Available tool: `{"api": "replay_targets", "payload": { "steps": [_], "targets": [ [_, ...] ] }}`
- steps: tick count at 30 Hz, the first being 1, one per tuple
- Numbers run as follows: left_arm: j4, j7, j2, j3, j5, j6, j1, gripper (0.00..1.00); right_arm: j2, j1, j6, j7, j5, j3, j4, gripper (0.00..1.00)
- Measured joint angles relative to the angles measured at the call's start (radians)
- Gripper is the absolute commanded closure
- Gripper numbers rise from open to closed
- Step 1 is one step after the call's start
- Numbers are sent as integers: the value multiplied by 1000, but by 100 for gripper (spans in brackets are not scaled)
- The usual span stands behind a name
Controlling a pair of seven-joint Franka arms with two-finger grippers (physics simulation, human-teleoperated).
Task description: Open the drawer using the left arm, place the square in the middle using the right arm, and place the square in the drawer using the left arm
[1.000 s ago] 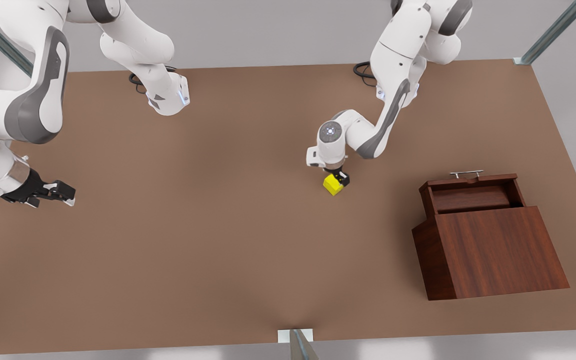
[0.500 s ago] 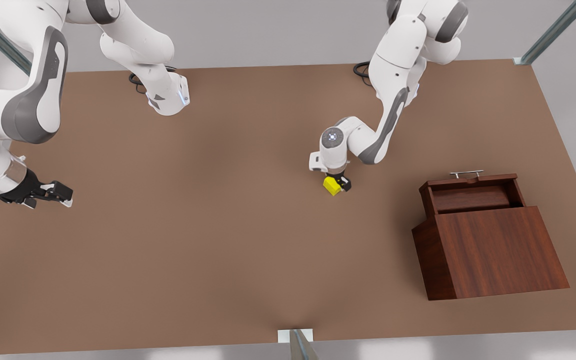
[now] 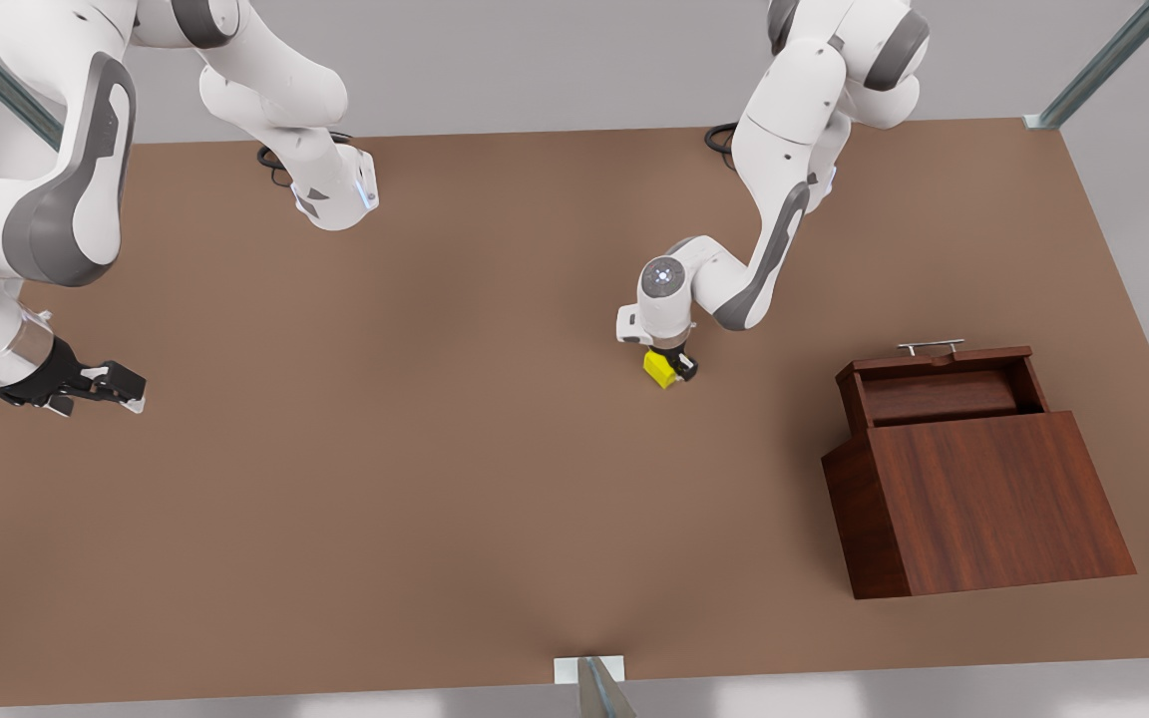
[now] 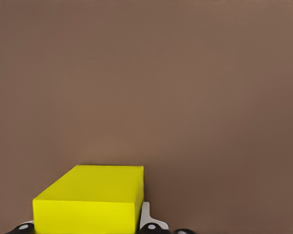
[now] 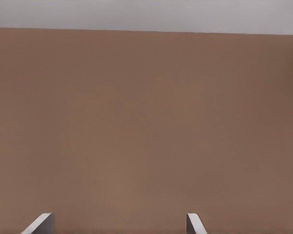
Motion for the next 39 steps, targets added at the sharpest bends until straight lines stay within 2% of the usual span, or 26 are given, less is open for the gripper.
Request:
{"api": "replay_targets", "payload": {
  "steps": [3, 8, 14, 18, 25, 30, 33, 39],
  "targets": [
    [3, 0, -4, 0, 0, -4, 0, 34, 1, -1, 1, 0, 0, 0, 0, 0],
    [34, 9, -66, 0, 20, -125, 3, 33, 1, -1, 5, 0, 0, 0, 0, 0],
    [31, 2, -282, 45, 15, -337, 3, 33, 1, -1, 6, 0, 0, 0, 0, 0],
    [29, 2, -406, 171, -66, -510, 8, 33, 1, -1, 6, 0, 0, 0, 0, 0],
    [31, 139, -479, 415, -133, -586, 4, 33, 1, 1, 12, 0, 0, 0, 0, 0],
    [34, 212, -471, 591, -156, -577, 5, 33, 1, 3, 12, 0, -2, 0, 0, 0],
    [66, 231, -422, 659, -161, -562, 49, 33, 1, 3, 12, 0, -3, 0, 0, 0],
    [72, 232, -347, 724, -167, -489, 17, 33, 1, 5, 12, 1, 0, 0, 0, 0]
  ]
}}
